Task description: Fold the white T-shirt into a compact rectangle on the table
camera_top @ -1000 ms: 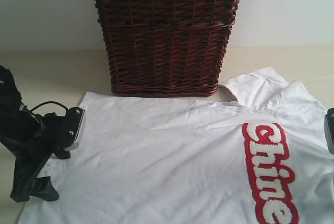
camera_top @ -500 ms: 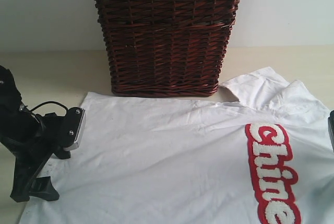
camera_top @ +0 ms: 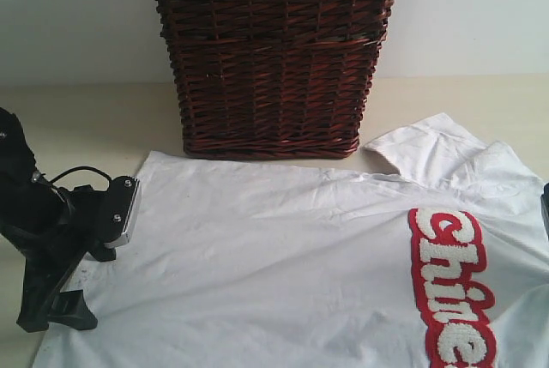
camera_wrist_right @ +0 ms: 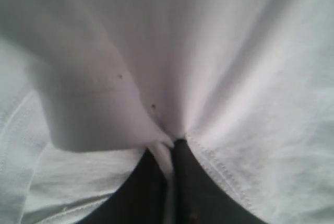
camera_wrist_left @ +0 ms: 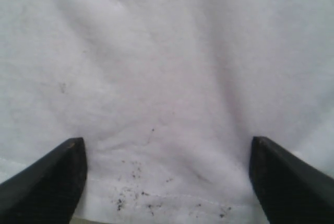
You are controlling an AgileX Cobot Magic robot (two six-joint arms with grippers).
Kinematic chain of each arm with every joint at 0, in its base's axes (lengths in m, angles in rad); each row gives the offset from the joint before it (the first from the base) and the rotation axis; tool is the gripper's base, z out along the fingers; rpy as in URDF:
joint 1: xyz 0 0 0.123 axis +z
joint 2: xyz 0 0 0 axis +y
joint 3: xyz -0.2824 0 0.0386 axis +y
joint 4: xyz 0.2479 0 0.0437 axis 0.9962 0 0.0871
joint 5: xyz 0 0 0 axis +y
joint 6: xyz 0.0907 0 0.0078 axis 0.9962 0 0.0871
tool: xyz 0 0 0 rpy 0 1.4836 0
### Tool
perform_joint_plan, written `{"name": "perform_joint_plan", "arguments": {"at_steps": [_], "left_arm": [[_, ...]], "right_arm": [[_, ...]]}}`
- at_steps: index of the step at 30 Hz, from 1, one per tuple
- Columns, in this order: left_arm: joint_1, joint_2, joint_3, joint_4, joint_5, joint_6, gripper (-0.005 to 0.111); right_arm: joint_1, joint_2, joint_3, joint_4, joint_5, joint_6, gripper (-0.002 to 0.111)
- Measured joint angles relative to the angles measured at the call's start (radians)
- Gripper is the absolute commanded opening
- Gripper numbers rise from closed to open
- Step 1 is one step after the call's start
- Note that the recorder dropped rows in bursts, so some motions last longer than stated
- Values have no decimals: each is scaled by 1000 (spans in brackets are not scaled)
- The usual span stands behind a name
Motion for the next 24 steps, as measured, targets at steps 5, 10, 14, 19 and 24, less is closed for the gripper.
{"name": "perform_joint_plan", "arguments": {"at_steps": [5,10,14,19,24], "left_arm": [[0,0,0,0,0,0,82],[0,0,0,0,0,0,82],[0,0,0,0,0,0,82],[0,0,0,0,0,0,82],[0,0,0,0,0,0,82]], "right_arm": [[0,0,-2,0,2,-4,0],[0,1,-3,-2,23,-4,0],[0,1,-3,-4,23,-4,0],[0,1,-3,-4,23,-4,0],[0,1,-3,-4,23,-4,0]]}}
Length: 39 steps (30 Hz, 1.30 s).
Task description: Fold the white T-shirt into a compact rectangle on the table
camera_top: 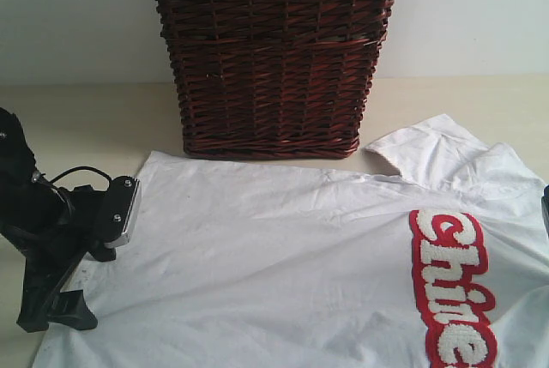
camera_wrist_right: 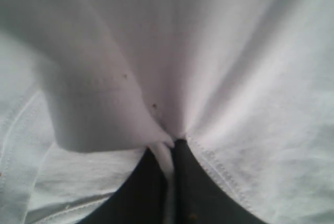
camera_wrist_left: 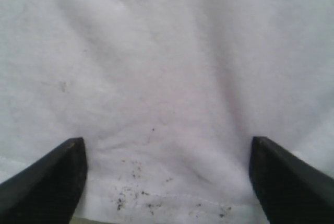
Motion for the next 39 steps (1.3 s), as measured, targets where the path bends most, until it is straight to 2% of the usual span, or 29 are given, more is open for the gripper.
{"name": "perform_joint_plan", "arguments": {"at_steps": [39], "left_arm": [[0,2,0,-23,-4,0,82]], "right_arm": [[0,0,0,6,0,0,0]]}}
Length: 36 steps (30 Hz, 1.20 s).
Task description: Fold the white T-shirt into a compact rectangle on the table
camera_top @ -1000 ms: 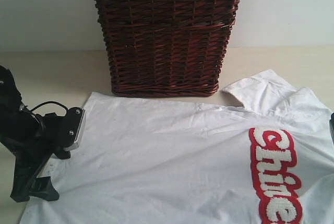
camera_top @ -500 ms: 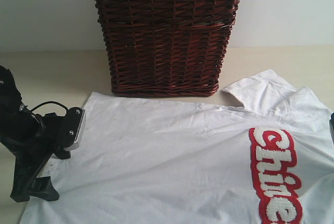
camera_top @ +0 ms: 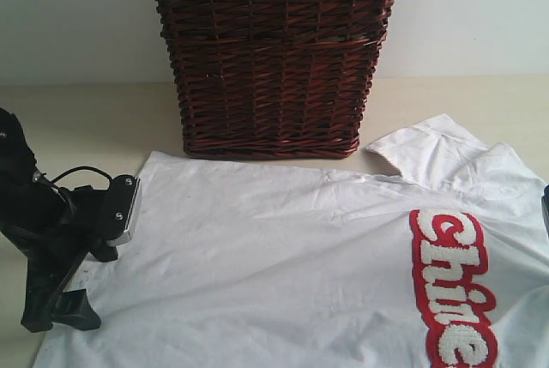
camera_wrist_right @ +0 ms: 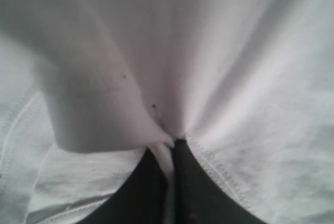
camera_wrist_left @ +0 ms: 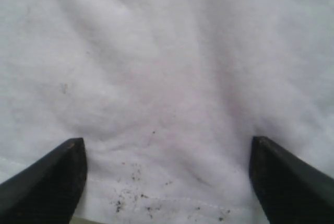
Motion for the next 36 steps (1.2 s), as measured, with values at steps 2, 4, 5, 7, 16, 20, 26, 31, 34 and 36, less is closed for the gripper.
{"name": "perform_joint_plan", "arguments": {"at_steps": [2,4,5,7,16,20,26,31,34,36], "left_arm": [[0,0,0,-1,0,0,82],[0,0,0,-1,0,0,82],[0,0,0,-4,0,0,82],[0,0,0,-4,0,0,82],[0,0,0,-4,0,0,82],[0,0,0,-6,-2,0,69],[0,1,2,-33,-17,0,17],[-2,8,2,-38,-41,-2,0],[-2,16,-4,-44,-30,-2,0],[-2,23,-10,-45,-18,-2,0]], "right_arm": [[0,0,0,2,0,-1,0],[0,0,0,3,0,-1,0],[0,0,0,4,0,-1,0],[0,0,0,6,0,-1,0],[0,0,0,6,0,-1,0],[0,0,0,6,0,-1,0],[0,0,0,6,0,-1,0],[0,0,0,9,0,-1,0],[0,0,0,9,0,-1,0],[0,0,0,9,0,-1,0]]}}
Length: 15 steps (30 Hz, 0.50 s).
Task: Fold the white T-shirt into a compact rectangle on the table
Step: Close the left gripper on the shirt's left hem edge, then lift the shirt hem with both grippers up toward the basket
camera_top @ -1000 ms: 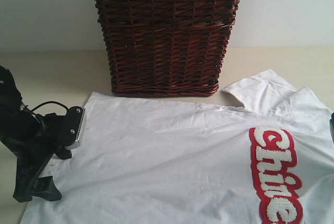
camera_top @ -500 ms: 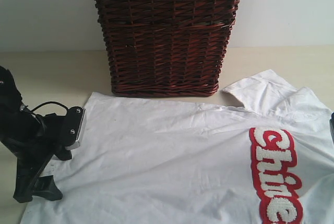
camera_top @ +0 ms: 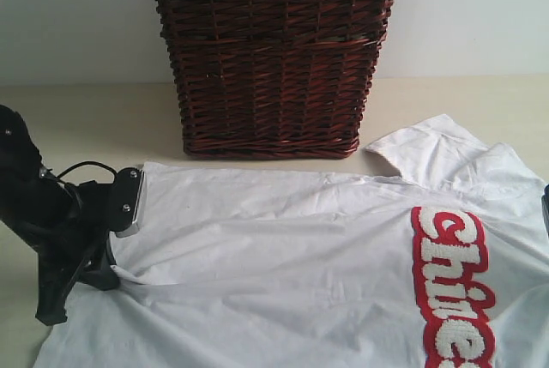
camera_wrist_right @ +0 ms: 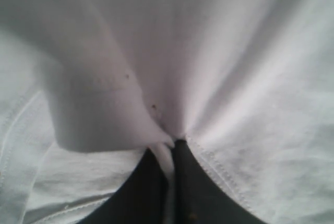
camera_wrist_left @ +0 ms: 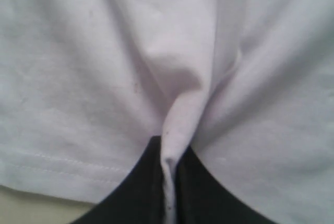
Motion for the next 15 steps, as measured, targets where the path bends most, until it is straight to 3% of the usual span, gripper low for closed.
{"name": "perform_joint_plan", "arguments": {"at_steps": [9,15], "left_arm": [[2,2,-8,0,-1,-16,0],[-4,-54,26,12,-148,-32,0]], "right_arm": [[0,-2,0,15,-5,0,0],[-2,-56,19,30,-35,-45,0]]}}
